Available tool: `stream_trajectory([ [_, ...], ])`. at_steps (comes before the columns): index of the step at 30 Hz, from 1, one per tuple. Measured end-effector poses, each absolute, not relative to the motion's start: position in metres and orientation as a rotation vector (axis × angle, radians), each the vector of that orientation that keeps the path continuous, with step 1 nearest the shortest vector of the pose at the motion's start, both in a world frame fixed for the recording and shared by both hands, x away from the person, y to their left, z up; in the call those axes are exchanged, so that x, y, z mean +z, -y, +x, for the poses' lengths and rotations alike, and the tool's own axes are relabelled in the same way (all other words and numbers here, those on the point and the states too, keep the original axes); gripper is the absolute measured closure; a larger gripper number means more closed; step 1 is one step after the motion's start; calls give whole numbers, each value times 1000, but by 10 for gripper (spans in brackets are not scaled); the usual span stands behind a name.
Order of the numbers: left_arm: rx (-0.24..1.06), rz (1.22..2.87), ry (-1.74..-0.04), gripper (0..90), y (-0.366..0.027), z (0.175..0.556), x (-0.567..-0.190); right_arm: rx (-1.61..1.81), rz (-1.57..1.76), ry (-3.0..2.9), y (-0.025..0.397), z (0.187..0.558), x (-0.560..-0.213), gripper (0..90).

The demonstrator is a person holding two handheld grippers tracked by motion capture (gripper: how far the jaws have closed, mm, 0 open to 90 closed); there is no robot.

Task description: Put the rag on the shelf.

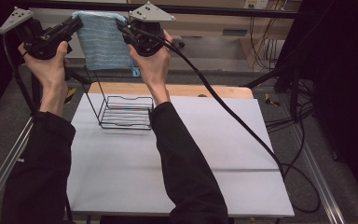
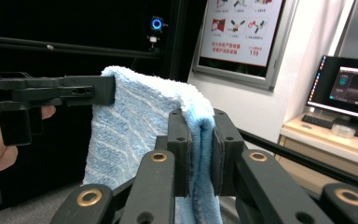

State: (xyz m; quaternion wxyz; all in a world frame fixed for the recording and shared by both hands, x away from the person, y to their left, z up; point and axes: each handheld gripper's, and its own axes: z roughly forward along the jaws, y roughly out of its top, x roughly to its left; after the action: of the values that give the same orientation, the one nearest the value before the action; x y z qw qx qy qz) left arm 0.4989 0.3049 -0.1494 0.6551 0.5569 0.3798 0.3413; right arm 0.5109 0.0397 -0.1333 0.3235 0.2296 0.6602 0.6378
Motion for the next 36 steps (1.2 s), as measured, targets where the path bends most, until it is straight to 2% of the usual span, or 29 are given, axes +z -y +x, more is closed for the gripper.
stream_trajectory([
  [20,760,1359,-892,818,-306,518,-190,1604,646,-1819,-40,530,-174,808],
  [36,713,1431,-849,816,-318,501,-221,1648,694,-1922,-35,527,-205,802],
])
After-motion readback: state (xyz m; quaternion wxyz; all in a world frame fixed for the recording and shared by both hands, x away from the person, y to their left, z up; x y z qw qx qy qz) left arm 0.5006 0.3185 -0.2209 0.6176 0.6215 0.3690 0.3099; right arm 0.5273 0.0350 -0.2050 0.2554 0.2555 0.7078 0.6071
